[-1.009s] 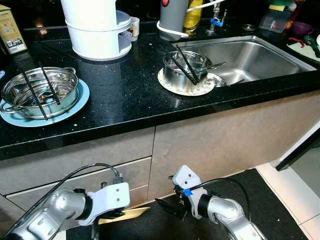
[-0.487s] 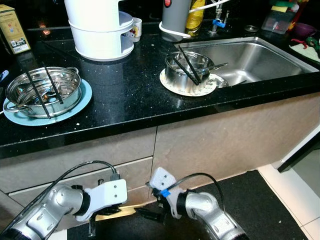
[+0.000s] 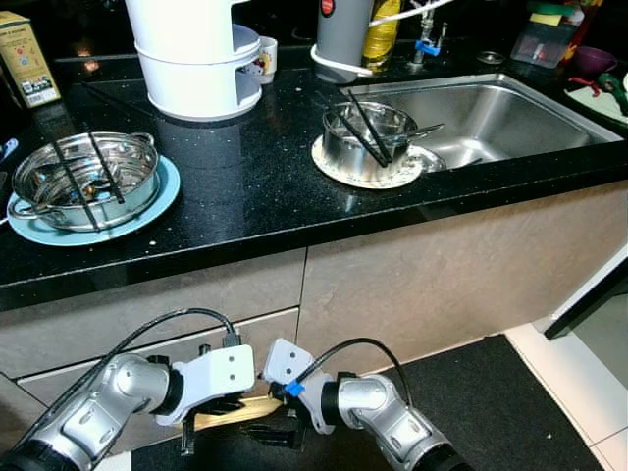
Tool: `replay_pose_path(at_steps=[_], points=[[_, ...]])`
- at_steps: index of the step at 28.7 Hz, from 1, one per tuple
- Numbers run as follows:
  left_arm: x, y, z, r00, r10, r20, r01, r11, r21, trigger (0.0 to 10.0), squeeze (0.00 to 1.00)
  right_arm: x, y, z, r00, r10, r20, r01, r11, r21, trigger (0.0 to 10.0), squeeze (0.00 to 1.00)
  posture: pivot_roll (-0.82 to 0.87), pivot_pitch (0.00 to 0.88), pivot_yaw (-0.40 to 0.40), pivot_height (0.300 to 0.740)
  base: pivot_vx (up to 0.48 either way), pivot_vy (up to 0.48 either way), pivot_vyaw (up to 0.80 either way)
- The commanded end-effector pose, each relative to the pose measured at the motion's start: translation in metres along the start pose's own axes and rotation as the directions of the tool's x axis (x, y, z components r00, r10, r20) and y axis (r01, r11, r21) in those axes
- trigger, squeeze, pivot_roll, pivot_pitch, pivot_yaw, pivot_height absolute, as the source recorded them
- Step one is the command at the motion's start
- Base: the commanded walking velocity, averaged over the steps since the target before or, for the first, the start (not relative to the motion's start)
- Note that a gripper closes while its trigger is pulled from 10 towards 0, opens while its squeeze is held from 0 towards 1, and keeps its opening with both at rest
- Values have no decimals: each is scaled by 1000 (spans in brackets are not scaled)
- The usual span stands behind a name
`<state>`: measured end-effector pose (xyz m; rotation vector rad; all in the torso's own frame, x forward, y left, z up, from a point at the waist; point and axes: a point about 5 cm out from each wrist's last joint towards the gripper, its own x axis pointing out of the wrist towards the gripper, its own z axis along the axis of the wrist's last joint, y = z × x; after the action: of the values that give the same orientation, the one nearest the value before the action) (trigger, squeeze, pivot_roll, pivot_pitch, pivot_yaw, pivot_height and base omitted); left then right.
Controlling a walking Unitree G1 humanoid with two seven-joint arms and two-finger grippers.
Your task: Kitchen organization
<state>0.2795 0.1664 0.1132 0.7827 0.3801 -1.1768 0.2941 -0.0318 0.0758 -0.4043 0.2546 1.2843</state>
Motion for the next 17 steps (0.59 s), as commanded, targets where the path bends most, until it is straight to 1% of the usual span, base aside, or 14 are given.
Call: replay_pose_path(at_steps=[1, 2, 3, 4, 8, 10, 12, 13, 15, 17], points=[[1, -3, 5, 999, -22, 34, 21, 1000, 17, 0, 0, 2, 0, -1, 1000, 7, -2, -7, 1000, -17, 10000, 0, -51, 190, -33, 740, 0, 0, 0], [1, -3, 6, 999, -26, 37, 25, 999, 22, 0, 0, 2, -1, -1, 1000, 12, -4, -12, 1000, -25, 10000, 0, -51, 190, -33, 740, 0, 0, 0], [2, -4, 6, 999, -30, 39, 29, 999, 26, 0, 0, 1, -1, -1, 999, 42, -25, -44, 997, -69, 10000, 0, -55, 191, -34, 740, 0, 0, 0], [2, -3, 6, 999, -29, 41, 28, 999, 27, 0, 0, 0, -1, -3, 998, 56, -39, -59, 995, -82, 10000, 0, -55, 191, -34, 740, 0, 0, 0], [2, -3, 6, 999, -27, 44, 26, 999, 28, 0, 0, 0, 0, -4, 996, 72, -53, -77, 993, -93, 10000, 0, -55, 191, -34, 740, 0, 0, 0], [2, -2, 7, 999, -26, 47, 25, 999, 30, 0, 0, -1, 0, -6, 994, 88, -71, -96, 989, -112, 10000, 0, -55, 191, -34, 740, 0, 0, 0], [1, -1, 7, 999, -26, 48, 24, 999, 33, 0, 0, -2, 3, -10, 986, 127, -110, -143, 977, -157, 10000, 0, -55, 191, -34, 740, 0, 0, 0], [1, -1, 7, 999, -26, 48, 24, 999, 33, 0, 0, -2, 3, -10, 986, 127, -110, -143, 977, -157, 10000, 0, -55, 191, -34, 740, 0, 0, 0], [0, 1, 7, 999, -24, 48, 22, 999, 35, 0, 0, -3, 4, -13, 978, 155, -138, -179, 967, -179, 10000, 0, -55, 191, -34, 740, 0, 0, 0], [-1, 1, 7, 999, -24, 48, 22, 999, 35, 0, 0, -3, 3, -14, 977, 159, -142, -184, 966, -182, 10000, 0, -55, 191, -34, 740, 0, 0, 0]])
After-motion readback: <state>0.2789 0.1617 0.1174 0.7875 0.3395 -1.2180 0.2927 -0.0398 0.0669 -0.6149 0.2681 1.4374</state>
